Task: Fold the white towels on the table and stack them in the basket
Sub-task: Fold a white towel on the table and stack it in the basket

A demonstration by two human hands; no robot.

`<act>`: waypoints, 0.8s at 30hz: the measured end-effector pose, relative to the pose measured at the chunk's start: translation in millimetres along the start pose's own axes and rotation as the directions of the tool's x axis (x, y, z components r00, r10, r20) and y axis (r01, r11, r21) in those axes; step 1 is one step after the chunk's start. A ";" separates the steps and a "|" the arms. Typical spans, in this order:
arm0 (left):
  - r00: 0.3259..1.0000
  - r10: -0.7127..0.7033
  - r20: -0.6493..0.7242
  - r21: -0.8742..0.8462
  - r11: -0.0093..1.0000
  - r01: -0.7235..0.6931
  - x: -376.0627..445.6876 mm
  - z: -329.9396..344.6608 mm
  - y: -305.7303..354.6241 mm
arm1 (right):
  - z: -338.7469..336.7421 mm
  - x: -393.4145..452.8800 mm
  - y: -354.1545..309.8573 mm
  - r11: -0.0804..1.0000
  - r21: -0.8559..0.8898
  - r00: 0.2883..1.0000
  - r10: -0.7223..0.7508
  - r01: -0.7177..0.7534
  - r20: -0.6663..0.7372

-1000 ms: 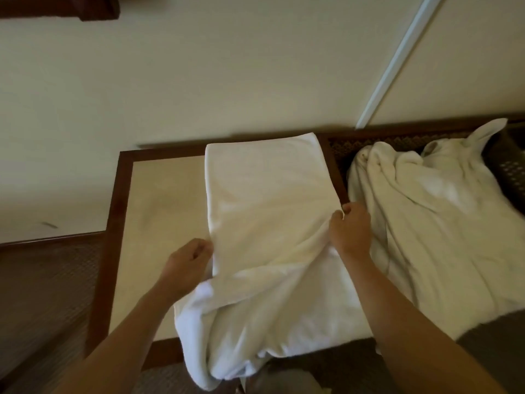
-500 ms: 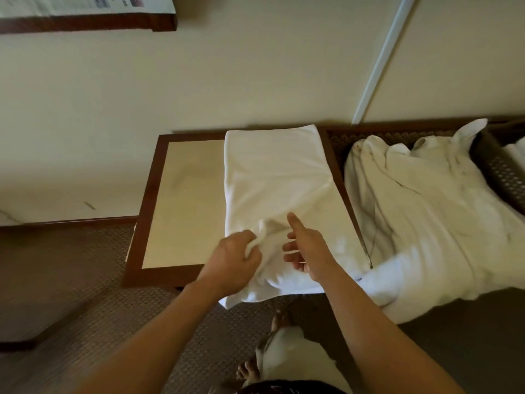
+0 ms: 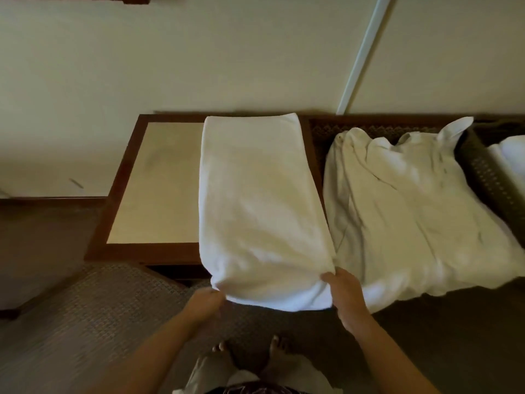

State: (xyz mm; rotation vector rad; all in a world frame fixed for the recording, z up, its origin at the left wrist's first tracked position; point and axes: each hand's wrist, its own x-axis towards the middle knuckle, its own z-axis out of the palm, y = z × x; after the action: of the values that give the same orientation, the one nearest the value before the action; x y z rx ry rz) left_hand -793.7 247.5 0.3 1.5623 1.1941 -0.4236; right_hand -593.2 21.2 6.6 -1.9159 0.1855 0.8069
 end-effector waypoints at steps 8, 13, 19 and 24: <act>0.992 -0.113 -0.059 -0.177 0.979 0.101 51.4 32.5 -14.8 | -4.5 22.6 13.7 0.993 0.059 0.985 -0.113 0.106 0.130; 0.977 -0.158 -0.143 -0.129 0.982 0.140 56.3 42.1 -26.3 | -9.8 28.0 16.1 0.977 -0.020 0.975 -0.210 0.212 0.076; 0.943 -0.191 -0.272 -0.757 0.648 -0.087 28.7 6.1 1.7 | -17.3 21.8 0.9 0.950 0.028 0.947 -0.313 0.312 0.076; 0.969 -0.117 -0.218 -0.795 0.597 -0.107 12.2 -3.4 3.8 | -18.4 21.4 -0.1 0.931 0.050 0.932 -0.362 0.361 0.019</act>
State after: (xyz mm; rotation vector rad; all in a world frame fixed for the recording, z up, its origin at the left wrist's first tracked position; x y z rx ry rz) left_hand -786.2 256.5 -5.9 0.8026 1.3169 0.3287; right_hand -568.6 10.2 -1.4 -1.8212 -0.1636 0.5735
